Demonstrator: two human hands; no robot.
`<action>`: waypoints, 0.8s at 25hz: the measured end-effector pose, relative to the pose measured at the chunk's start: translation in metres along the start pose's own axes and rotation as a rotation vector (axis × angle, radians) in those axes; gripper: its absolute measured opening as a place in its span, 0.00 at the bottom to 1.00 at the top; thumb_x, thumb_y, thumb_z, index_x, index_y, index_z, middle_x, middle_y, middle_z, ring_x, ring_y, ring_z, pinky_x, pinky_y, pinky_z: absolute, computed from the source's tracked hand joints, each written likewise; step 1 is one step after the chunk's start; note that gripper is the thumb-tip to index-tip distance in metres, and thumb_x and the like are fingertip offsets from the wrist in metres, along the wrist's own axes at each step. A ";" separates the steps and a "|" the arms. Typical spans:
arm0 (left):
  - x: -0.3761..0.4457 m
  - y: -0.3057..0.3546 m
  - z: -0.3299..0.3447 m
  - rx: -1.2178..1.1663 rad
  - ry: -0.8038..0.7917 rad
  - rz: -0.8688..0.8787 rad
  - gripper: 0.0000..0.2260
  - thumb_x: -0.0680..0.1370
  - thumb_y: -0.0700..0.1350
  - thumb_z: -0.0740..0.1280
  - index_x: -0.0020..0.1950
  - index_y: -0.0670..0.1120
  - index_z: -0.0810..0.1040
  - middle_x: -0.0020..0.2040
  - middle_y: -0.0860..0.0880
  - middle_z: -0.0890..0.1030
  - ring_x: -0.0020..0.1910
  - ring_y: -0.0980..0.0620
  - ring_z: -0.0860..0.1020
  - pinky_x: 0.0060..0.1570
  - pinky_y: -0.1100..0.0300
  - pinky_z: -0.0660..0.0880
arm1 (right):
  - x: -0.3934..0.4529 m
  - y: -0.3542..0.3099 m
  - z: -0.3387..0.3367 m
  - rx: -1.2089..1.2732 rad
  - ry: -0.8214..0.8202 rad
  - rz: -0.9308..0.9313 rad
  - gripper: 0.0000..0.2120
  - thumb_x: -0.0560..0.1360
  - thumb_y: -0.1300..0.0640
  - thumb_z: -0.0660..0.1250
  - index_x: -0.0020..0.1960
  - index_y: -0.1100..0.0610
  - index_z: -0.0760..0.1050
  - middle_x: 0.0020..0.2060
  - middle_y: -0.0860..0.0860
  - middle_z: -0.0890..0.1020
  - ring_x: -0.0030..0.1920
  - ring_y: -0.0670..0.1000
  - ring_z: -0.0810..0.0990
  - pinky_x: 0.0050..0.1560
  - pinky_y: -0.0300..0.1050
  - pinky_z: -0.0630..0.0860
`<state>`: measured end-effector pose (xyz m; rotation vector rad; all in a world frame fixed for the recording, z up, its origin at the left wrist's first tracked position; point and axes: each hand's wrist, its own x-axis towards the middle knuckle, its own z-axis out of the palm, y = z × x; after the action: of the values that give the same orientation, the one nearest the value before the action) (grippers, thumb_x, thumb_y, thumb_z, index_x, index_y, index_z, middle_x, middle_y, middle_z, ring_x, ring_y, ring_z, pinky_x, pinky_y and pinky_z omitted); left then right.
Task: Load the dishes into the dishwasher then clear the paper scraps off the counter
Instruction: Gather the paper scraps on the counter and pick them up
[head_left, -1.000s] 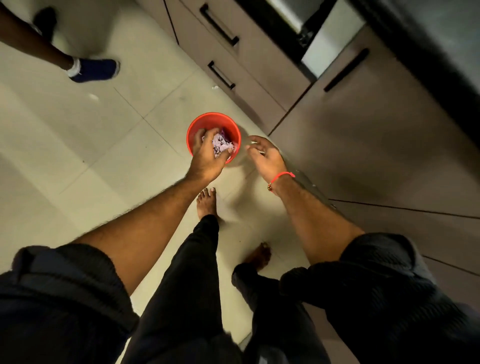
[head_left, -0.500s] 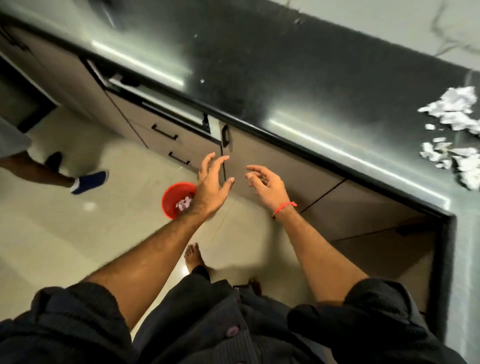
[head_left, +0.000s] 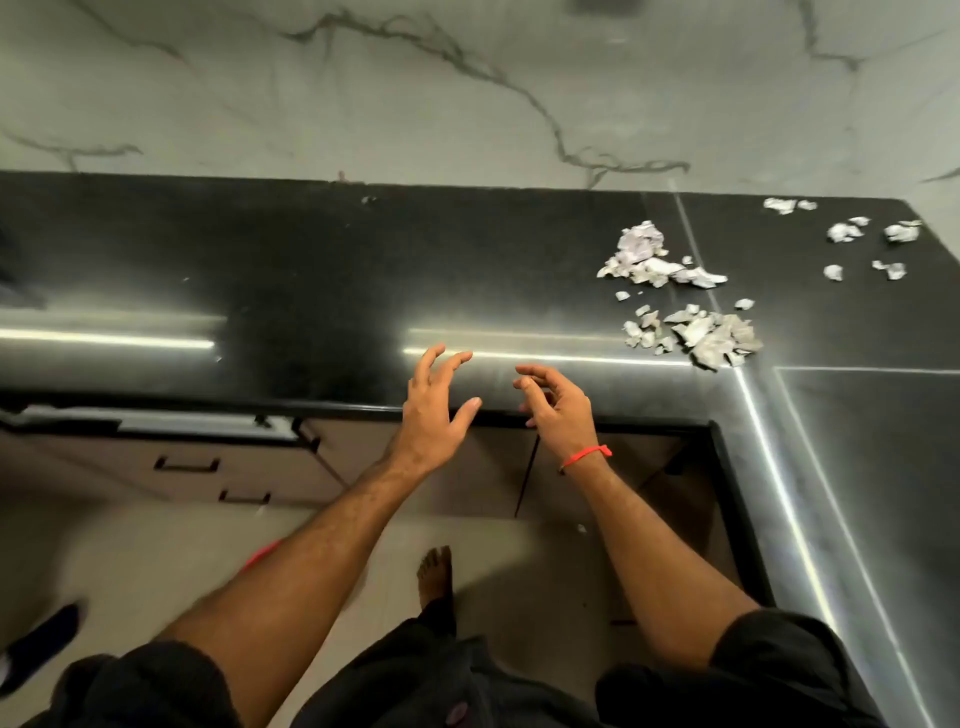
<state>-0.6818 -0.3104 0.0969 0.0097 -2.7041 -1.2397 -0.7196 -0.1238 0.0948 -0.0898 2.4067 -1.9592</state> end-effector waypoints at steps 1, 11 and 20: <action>0.015 0.000 0.006 -0.006 -0.014 0.032 0.26 0.77 0.46 0.71 0.74 0.54 0.69 0.77 0.48 0.60 0.74 0.47 0.65 0.72 0.46 0.67 | 0.008 0.002 -0.007 -0.008 0.043 -0.005 0.08 0.79 0.58 0.66 0.56 0.53 0.81 0.45 0.49 0.85 0.40 0.46 0.82 0.39 0.39 0.78; 0.143 0.022 0.073 -0.008 -0.463 0.261 0.27 0.78 0.47 0.71 0.75 0.55 0.67 0.79 0.49 0.55 0.76 0.45 0.60 0.74 0.48 0.63 | 0.067 0.023 -0.087 -0.420 0.391 0.192 0.16 0.74 0.56 0.72 0.61 0.50 0.78 0.52 0.49 0.79 0.50 0.50 0.77 0.56 0.44 0.75; 0.186 0.040 0.141 0.104 -0.776 0.400 0.22 0.80 0.50 0.67 0.75 0.56 0.68 0.71 0.51 0.67 0.69 0.48 0.67 0.72 0.46 0.66 | 0.074 0.053 -0.112 -0.733 0.310 0.391 0.11 0.76 0.52 0.68 0.58 0.48 0.79 0.57 0.51 0.76 0.61 0.54 0.71 0.64 0.50 0.69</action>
<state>-0.8845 -0.1918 0.0644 -1.1590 -3.1189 -1.1264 -0.8022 -0.0090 0.0667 0.6511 2.9103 -0.9241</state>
